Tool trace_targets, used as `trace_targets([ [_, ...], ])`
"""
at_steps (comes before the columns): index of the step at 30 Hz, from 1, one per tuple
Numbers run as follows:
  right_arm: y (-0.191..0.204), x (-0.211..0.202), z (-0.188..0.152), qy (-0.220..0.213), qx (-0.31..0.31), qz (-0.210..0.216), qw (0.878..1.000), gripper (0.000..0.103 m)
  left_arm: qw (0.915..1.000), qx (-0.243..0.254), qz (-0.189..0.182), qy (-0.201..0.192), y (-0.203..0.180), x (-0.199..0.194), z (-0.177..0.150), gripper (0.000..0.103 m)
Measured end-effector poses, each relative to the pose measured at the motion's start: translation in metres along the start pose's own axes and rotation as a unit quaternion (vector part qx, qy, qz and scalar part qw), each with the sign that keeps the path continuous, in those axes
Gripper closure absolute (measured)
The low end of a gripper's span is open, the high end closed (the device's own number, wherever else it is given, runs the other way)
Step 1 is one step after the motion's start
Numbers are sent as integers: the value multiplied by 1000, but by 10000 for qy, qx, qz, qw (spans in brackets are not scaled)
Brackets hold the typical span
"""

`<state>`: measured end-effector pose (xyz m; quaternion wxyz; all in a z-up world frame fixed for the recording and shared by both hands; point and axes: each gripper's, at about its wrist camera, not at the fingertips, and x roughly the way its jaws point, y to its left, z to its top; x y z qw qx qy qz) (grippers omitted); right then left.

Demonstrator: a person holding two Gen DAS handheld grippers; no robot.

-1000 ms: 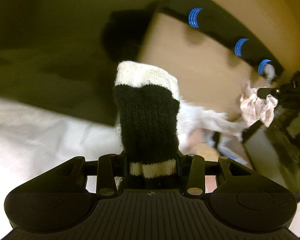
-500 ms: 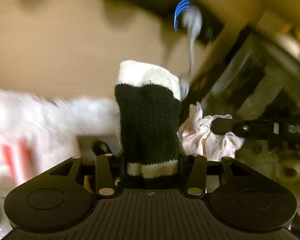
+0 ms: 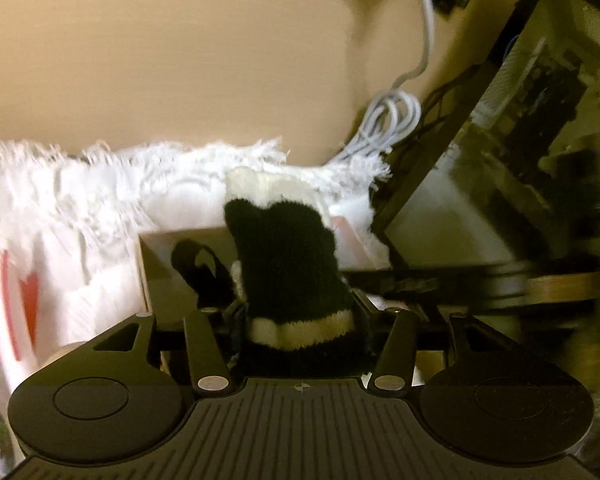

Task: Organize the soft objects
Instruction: 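Carry the sock and lace cloth into the pink box and open both tools, then grasp the red-and-white foam rocket with the left tool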

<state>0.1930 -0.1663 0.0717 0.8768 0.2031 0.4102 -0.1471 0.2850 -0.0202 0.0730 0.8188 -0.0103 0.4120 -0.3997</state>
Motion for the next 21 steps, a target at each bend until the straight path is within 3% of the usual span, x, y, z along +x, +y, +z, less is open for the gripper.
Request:
trace_targets([
  [3, -2, 7, 0, 97, 15, -63, 9999, 96, 9999, 50, -68, -86, -4, -18, 8, 48],
  [6, 0, -11, 0, 12, -47, 12, 10000, 85, 9997, 123, -127, -158, -8, -35, 9, 52],
  [10, 13, -62, -22, -632, -573, -68, 9963, 71, 9999, 107, -124, 21, -7, -33, 10, 79],
  [14, 30, -104, -60, -1137, -1291, -67, 9851, 69, 9994, 48, -85, 325, 0, -14, 9, 79],
  [21, 44, -59, -86, -596, -1298, -359, 9891, 69, 9970, -245, -302, 662, 7, 24, 10, 80],
])
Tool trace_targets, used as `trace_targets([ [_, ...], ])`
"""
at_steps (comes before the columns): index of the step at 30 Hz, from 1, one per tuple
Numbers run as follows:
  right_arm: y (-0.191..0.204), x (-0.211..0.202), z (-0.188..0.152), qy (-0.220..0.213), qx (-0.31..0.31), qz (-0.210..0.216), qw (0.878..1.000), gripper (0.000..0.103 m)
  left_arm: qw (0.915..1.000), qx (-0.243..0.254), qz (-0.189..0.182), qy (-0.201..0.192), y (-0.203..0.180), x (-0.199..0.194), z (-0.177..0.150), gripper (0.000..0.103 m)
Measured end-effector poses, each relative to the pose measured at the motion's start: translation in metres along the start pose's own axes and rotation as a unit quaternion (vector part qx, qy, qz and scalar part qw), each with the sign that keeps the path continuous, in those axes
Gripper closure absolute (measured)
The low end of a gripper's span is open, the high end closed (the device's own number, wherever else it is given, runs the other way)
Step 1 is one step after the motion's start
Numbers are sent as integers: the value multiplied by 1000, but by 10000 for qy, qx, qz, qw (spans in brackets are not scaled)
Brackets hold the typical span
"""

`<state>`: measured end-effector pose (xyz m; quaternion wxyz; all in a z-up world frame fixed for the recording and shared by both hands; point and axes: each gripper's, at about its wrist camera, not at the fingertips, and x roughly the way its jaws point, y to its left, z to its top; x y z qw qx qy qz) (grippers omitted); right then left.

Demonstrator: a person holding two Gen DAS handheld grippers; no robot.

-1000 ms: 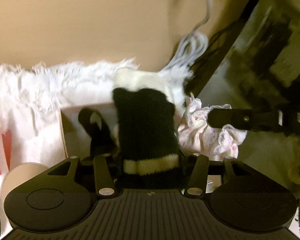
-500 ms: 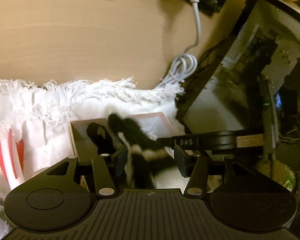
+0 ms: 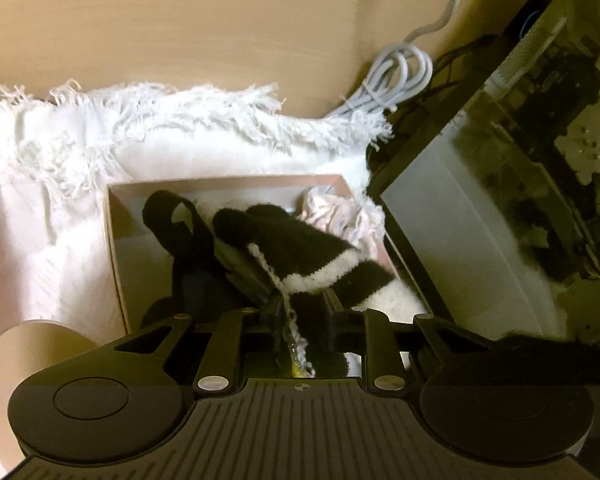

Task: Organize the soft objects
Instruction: 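Grasp the red-and-white foam rocket with the left tool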

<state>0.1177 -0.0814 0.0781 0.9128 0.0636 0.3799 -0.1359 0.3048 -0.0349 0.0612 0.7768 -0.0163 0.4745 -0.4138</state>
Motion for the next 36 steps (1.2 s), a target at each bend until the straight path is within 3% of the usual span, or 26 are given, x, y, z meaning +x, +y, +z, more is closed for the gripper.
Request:
trace_targets([
  [5, 14, 12, -6, 66, -434, -233, 9988, 66, 9989, -197, -140, -407, 4, -34, -6, 80],
  [9, 4, 21, -4, 140, -248, -65, 9996, 57, 9925, -441, -114, -1132, 11, -88, -29, 80],
  [13, 0, 25, -4, 100, -18, 263, 9996, 34, 9805, -676, 106, -1841, 25, -146, -67, 80],
  [19, 19, 34, -5, -60, -342, -5, 9994, 24, 9544, -1449, 767, -2496, 69, -201, -130, 80],
  [23, 25, 20, -13, -282, -621, -110, 9976, 24, 9456, -1697, 1376, -2412, 95, -210, -165, 80],
  [26, 22, -2, -17, -443, -530, -22, 9976, 24, 9448, -1764, 1713, -2165, 106, -206, -187, 80],
  [31, 29, -40, -20, -743, -587, 70, 9955, 24, 9480, -1884, 1756, -1871, 118, -195, -208, 80],
  [36, 48, -68, -35, -764, -1039, 493, 9904, 24, 9572, -1586, 1530, -1878, 98, -181, -198, 79],
])
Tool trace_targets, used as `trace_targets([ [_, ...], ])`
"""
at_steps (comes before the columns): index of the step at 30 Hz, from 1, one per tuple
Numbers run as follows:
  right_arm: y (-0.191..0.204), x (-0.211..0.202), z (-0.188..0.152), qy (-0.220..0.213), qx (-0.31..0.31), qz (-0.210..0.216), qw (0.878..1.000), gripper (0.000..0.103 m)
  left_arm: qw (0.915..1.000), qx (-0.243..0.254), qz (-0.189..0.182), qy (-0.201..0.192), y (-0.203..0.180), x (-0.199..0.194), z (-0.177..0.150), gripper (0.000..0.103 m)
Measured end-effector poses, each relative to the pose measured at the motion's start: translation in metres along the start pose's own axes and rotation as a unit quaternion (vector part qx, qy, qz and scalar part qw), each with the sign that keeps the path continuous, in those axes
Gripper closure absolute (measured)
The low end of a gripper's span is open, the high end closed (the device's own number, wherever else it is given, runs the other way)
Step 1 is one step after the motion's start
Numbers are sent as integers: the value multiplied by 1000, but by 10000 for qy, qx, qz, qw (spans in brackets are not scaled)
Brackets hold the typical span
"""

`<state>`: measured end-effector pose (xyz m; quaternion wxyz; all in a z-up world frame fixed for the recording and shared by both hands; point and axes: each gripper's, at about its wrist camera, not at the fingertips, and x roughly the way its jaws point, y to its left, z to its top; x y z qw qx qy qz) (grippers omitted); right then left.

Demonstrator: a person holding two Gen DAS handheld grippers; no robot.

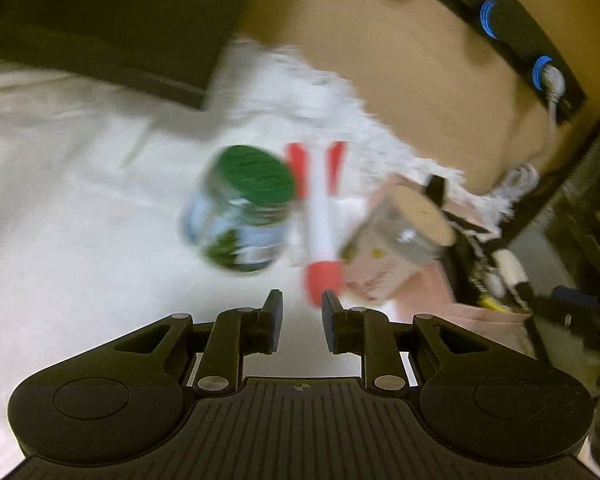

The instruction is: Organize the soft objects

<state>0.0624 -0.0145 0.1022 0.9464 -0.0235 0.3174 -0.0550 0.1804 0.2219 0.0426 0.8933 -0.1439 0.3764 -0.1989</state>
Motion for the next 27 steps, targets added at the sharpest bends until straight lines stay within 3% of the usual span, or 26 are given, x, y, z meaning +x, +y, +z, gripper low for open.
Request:
trace_targets([
  [3, 13, -7, -13, 74, -51, 137, 9999, 26, 9995, 249, -166, -34, -26, 17, 3, 79],
  [9, 38, -8, -51, 483, -414, 74, 9980, 29, 9962, 867, 126, 2, -54, 63, 14, 79],
  [15, 45, -10, -83, 834, -581, 41, 9948, 29, 9932, 1079, 388, 209, -59, 97, 23, 74],
  [27, 36, -11, -92, 953, -398, 49, 9946, 29, 9845, 1527, 802, 313, -77, 117, 28, 73],
])
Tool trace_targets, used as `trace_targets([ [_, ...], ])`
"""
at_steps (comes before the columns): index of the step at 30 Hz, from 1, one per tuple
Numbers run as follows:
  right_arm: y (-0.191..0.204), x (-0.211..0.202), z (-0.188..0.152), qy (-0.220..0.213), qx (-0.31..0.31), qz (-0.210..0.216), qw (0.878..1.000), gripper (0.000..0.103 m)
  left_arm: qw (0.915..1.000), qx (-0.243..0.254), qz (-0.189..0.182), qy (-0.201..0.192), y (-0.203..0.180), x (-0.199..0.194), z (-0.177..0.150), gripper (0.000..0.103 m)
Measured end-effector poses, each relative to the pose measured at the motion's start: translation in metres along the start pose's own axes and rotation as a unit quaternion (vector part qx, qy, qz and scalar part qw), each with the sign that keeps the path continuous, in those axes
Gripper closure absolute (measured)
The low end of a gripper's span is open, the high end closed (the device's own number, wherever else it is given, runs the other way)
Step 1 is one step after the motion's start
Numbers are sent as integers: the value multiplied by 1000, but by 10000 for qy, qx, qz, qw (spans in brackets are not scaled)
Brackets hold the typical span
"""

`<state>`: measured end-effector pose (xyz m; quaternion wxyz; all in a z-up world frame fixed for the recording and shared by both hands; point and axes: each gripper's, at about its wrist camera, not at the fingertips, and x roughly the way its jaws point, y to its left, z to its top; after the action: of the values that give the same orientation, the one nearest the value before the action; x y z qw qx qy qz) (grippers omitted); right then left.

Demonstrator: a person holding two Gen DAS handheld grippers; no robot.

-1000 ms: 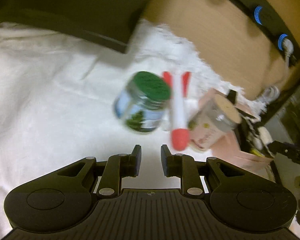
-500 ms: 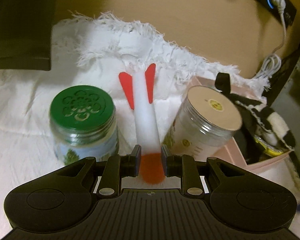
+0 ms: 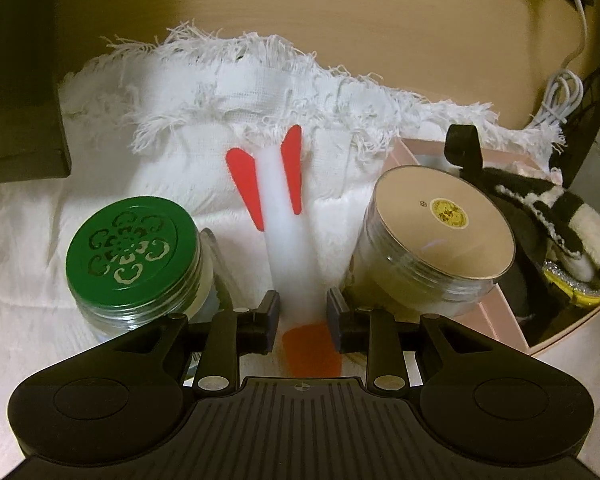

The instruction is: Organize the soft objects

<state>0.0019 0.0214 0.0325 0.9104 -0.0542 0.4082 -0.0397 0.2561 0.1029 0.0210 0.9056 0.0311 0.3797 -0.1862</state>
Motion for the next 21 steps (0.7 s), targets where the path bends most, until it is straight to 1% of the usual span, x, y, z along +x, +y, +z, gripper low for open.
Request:
trace_targets([
  [5, 0, 0, 1, -41, -20, 6, 10000, 29, 10000, -12, -24, 10, 2, -3, -1, 75],
  [10, -3, -2, 9, -158, -12, 7, 9999, 29, 9991, -327, -256, 101, 13, -11, -5, 75],
  [14, 1, -1, 19, -274, -87, 66, 9996, 29, 9992, -254, -267, 132, 16, -27, -17, 75],
  [18, 14, 4, 28, -355, -224, 194, 9989, 29, 9992, -189, -296, 164, 21, -50, -26, 76],
  [20, 22, 6, 33, -448, -302, 217, 9983, 36, 9989, -224, -372, 183, 26, -63, -33, 76],
  [21, 27, 8, 37, -498, -375, 212, 9978, 49, 9988, -248, -388, 183, 28, -69, -37, 76],
])
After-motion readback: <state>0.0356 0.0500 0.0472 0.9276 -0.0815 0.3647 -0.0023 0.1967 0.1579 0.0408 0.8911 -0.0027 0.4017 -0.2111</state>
